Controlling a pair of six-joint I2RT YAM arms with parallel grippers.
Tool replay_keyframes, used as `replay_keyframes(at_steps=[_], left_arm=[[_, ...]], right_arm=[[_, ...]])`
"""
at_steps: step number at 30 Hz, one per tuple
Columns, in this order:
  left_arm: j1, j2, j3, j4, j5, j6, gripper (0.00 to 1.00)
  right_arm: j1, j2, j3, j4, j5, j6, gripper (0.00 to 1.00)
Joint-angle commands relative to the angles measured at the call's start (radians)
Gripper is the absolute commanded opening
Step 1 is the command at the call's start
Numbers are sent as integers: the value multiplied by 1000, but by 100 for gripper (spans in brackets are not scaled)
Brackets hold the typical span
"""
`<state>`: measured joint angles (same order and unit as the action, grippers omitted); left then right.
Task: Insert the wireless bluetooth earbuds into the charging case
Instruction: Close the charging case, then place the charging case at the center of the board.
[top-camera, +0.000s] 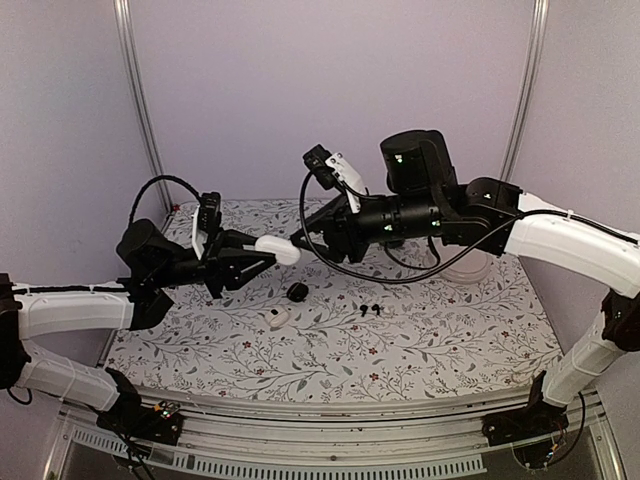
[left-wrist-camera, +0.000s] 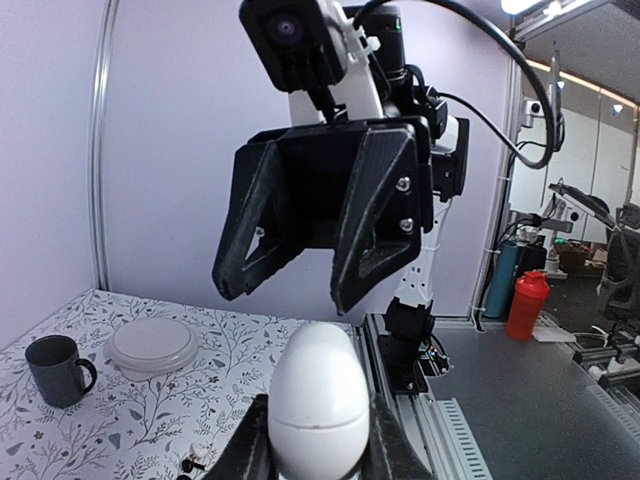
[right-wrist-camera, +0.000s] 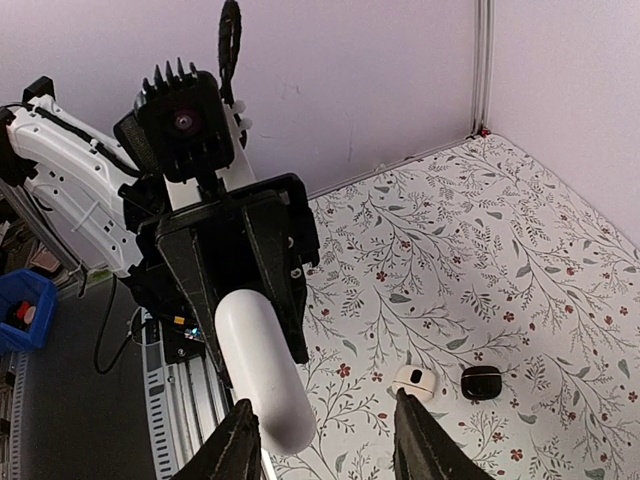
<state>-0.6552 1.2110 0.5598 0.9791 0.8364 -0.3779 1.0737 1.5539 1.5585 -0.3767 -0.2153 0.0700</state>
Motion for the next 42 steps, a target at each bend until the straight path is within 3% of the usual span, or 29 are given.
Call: replay_keyframes(at_steps=[1, 12, 20, 25, 34, 42], left_arm=[[7, 3, 8, -14, -22, -13, 0], [5, 21, 15, -4, -40, -27, 0], [6, 28, 40, -6, -66, -64, 0], [6, 30, 49, -31, -73, -61, 0], [7, 36, 34, -63, -103, -55, 0], [32, 86, 91, -246, -248, -129, 0]], right_arm=[[3, -10, 12, 5, 94, 17, 46], [-11, 24, 48, 26, 212, 120, 45], [86, 149, 39, -17, 331, 106, 44], [95, 139, 29, -42, 445, 138, 45], [6, 55, 2, -48, 501, 219, 49], [-67, 9, -71, -32, 450, 258, 51]])
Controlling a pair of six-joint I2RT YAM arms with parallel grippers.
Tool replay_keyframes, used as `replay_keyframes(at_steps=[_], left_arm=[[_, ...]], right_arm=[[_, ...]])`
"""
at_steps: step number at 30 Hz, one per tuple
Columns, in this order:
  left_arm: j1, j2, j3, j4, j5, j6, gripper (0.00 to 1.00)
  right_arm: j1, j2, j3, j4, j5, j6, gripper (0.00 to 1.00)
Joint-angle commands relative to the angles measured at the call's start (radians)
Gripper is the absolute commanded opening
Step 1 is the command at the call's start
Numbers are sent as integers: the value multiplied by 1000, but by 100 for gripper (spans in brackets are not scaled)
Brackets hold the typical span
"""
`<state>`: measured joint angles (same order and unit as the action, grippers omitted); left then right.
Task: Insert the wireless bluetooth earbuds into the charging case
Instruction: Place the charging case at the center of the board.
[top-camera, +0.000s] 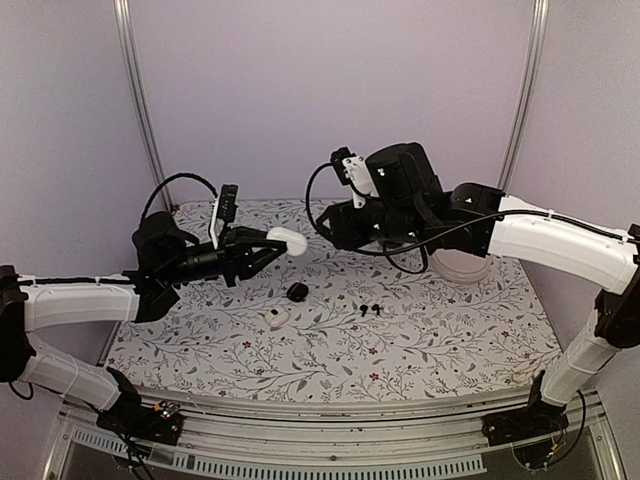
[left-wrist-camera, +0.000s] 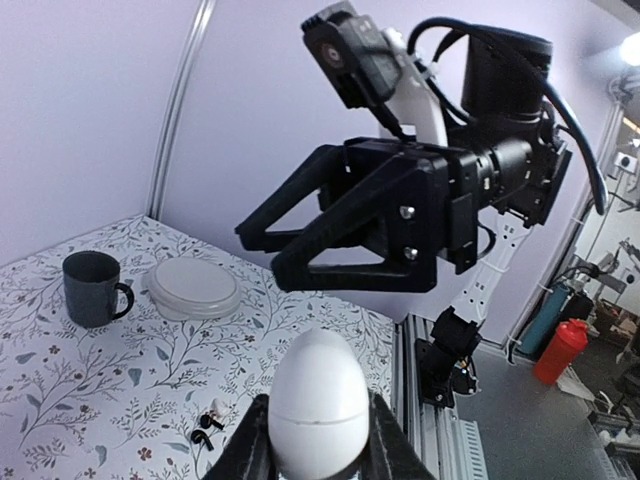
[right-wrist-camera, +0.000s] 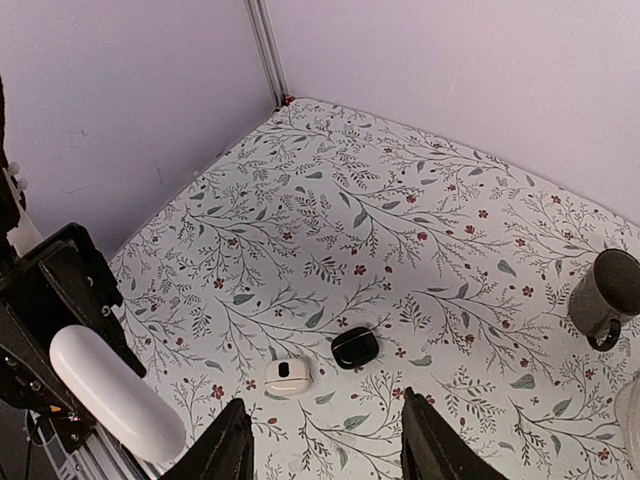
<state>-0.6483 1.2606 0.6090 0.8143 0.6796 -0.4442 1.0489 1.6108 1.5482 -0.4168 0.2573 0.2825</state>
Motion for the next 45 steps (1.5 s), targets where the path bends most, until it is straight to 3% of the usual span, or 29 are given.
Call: replay_keyframes(at_steps=[1, 10, 16, 20, 26, 30, 34, 38, 41, 45], left_arm=[[30, 48, 43, -80, -106, -89, 0], [125, 307, 156, -114, -184, -315, 0], [205, 645, 349, -143, -102, -443, 0], [218, 825, 526, -264, -87, -425, 0], [230, 940, 672, -447, -122, -378, 6], [234, 970, 718, -546, -151, -342, 16], [240, 964, 712, -615, -196, -319, 32], [240, 934, 706, -678, -248, -266, 60], [243, 892, 682, -691, -287, -243, 93], [244, 773, 591, -674, -382, -223, 96]], right_arm=[[-54, -64, -91, 24, -36, 52, 52], [-127, -165, -287, 94, -90, 98, 53], [-159, -220, -406, 118, -110, 130, 54], [-173, -253, -460, 126, -120, 145, 54], [-180, -299, -528, 146, -132, 174, 54], [-181, -312, -551, 152, -138, 181, 54], [-181, -312, -557, 157, -143, 180, 54], [-181, -309, -561, 173, -146, 171, 55], [-183, -298, -557, 179, -155, 162, 56], [-184, -285, -554, 182, -166, 157, 59]])
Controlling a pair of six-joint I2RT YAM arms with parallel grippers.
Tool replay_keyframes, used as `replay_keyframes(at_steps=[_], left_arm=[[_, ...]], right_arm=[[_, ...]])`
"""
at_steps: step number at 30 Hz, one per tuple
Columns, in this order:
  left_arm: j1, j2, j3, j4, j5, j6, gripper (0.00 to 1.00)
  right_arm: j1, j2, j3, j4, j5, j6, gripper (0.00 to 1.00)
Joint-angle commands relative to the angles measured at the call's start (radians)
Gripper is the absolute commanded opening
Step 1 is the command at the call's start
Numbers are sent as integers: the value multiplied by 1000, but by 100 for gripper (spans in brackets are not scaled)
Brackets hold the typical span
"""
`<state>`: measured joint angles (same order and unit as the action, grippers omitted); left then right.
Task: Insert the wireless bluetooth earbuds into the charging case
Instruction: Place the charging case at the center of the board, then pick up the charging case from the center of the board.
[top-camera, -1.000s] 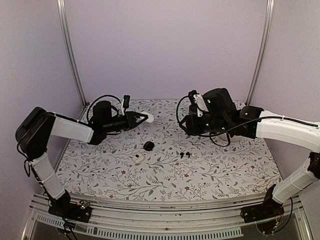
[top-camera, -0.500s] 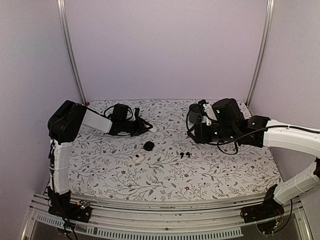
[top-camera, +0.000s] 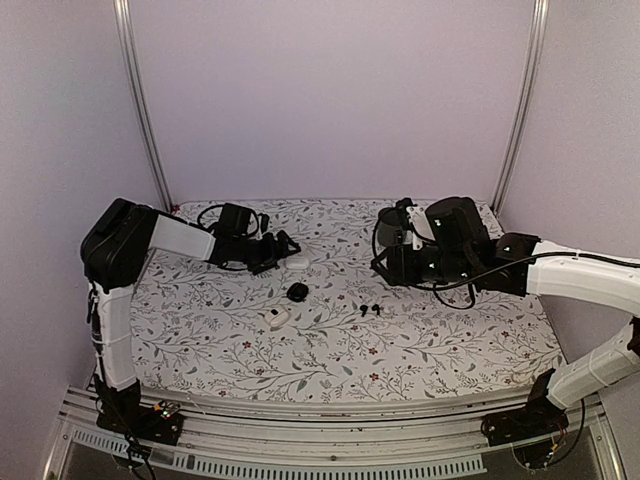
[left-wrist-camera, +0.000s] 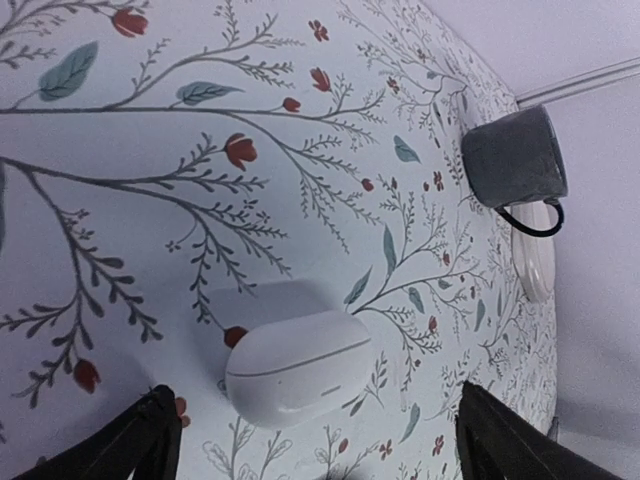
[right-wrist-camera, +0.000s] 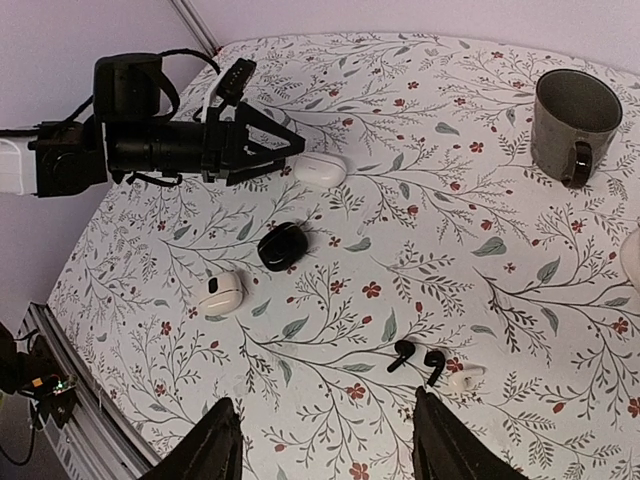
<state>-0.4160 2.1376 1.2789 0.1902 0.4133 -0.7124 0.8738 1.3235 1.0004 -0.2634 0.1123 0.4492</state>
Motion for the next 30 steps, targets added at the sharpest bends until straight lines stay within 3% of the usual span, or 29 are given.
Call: replay_keyframes(at_steps=[1, 4, 9, 12, 16, 20, 25, 30], left_arm=[[11, -142, -100, -59, -146, 58, 96], [7, -274, -148, -139, -243, 102, 96], [3, -488, -270, -213, -347, 170, 96], [13, -602, -349, -235, -359, 182, 96], [16, -741, -477, -160, -238, 166, 96], [-49, -826, -598, -80, -195, 176, 96], [-130, -792, -632, -17, -173, 151, 95], [-177, -641, -495, -92, -188, 232, 92]], right_arm=[[-10, 3, -7, 30, -22, -7, 61], [-10, -10, -21, 30, -13, 4, 71], [-15, -64, -60, 27, 37, 31, 100], [-16, -106, -91, 26, 94, 61, 99], [-19, -145, -148, 68, 146, 92, 99], [-22, -139, -183, 132, 146, 88, 99], [-27, -51, -136, 125, 85, 88, 99], [-26, 21, -117, 163, 23, 107, 100]])
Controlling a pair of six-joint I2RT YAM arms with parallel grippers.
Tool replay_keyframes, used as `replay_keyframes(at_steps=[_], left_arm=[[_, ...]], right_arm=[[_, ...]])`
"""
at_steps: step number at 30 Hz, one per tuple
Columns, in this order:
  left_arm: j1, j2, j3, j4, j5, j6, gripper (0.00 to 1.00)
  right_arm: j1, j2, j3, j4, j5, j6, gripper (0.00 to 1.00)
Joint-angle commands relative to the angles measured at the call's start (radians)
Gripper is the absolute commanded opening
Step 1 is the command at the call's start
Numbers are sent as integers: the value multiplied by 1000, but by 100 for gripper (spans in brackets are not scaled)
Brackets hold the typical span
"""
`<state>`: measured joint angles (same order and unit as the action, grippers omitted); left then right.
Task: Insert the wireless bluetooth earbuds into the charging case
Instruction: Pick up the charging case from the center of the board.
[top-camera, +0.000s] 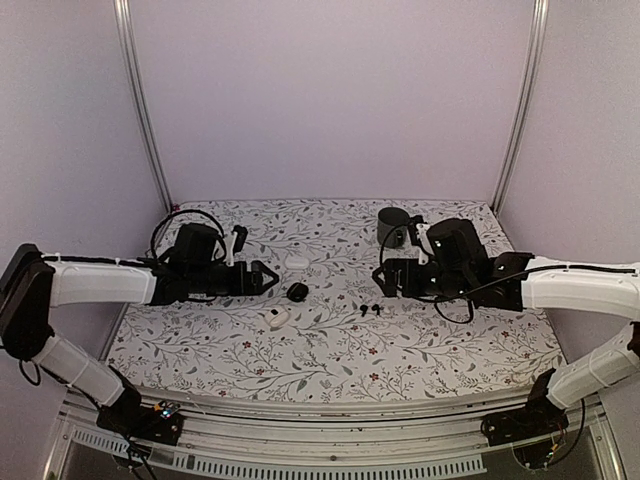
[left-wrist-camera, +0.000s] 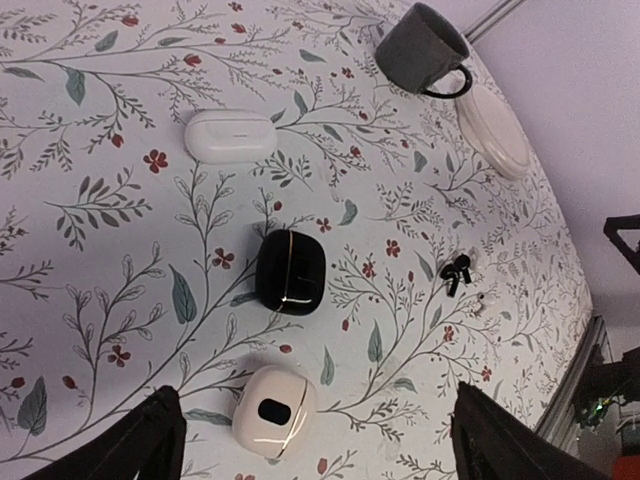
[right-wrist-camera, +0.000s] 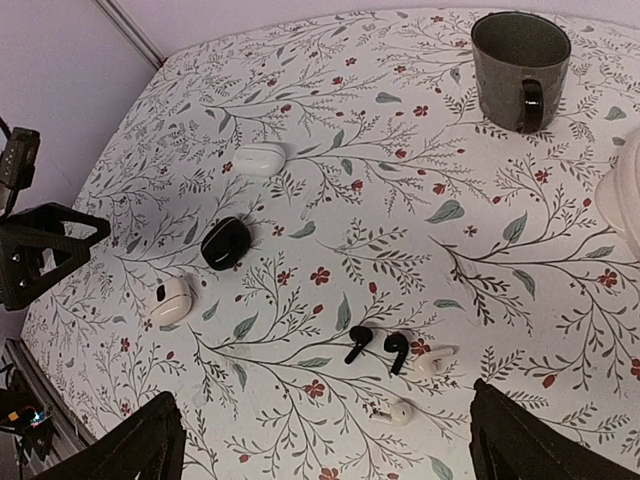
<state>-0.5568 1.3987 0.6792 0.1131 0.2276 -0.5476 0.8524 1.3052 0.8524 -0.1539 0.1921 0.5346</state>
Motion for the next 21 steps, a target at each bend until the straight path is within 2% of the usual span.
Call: replay_keyframes(at_steps=[1, 6, 10, 14, 19, 21], left_arm=[[-52, 119, 125, -40, -31, 92, 91], [-124, 159, 115, -99, -122, 148, 89], [-161, 182, 90, -112, -214, 181, 82], [-169, 219, 60, -48, -211, 196, 81], [-198, 291, 73, -33, -209, 242, 82], [-223, 313, 81, -45, -229, 254, 79]], right_arm=[[-5, 50, 36, 59, -65, 21, 100], [-4, 95, 62, 49, -80, 1, 99], [-6, 111, 67, 64, -90, -21, 99], [-5, 140, 98, 65, -109, -49, 99], [-6, 167, 123, 64, -110, -70, 99], [-5, 170, 125, 64, -108, -71, 99]])
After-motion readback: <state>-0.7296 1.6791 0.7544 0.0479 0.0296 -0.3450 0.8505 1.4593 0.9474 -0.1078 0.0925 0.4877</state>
